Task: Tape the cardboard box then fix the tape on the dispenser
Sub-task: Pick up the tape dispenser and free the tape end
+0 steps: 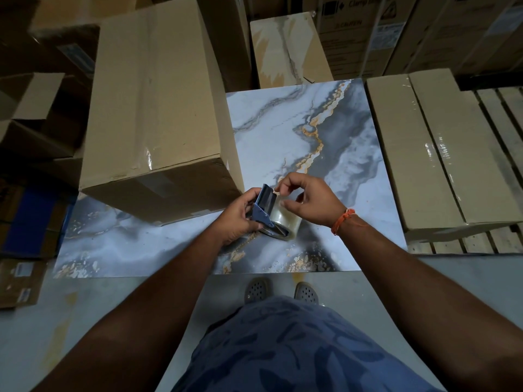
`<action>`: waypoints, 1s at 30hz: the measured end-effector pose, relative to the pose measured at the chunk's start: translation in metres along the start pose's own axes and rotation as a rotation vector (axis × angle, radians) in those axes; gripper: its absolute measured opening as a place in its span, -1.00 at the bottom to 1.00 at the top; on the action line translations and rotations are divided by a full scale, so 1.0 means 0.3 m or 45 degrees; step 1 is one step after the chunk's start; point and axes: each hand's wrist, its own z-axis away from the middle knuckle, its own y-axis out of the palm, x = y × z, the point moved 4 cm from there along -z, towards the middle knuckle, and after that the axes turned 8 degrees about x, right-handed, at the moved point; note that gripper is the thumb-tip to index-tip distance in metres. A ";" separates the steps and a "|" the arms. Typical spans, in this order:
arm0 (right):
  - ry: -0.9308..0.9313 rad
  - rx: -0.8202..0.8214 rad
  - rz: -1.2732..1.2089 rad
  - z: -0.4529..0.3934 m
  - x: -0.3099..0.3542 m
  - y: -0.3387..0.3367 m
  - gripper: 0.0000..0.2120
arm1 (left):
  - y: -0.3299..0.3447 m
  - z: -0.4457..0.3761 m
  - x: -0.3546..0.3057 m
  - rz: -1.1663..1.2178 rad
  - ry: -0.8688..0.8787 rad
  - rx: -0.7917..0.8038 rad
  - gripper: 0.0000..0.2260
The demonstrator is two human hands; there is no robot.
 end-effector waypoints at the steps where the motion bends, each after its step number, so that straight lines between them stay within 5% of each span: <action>1: 0.007 0.006 0.004 -0.002 -0.001 0.003 -0.76 | 0.000 0.000 0.000 -0.001 0.000 0.001 -0.29; 19: 0.145 0.187 -0.239 0.025 -0.036 0.000 -0.66 | -0.001 0.006 0.005 -0.042 -0.003 -0.015 -0.29; 23: 0.188 0.154 -0.350 0.041 -0.031 -0.021 -0.77 | -0.005 0.003 0.006 -0.058 0.000 -0.006 -0.28; 26: 0.214 0.045 -0.227 0.045 -0.025 -0.026 -0.95 | -0.004 -0.003 0.012 -0.068 0.014 0.023 -0.29; 30: 0.305 -0.034 0.006 0.054 -0.028 -0.032 -0.81 | 0.001 -0.010 0.027 -0.091 0.025 0.060 -0.31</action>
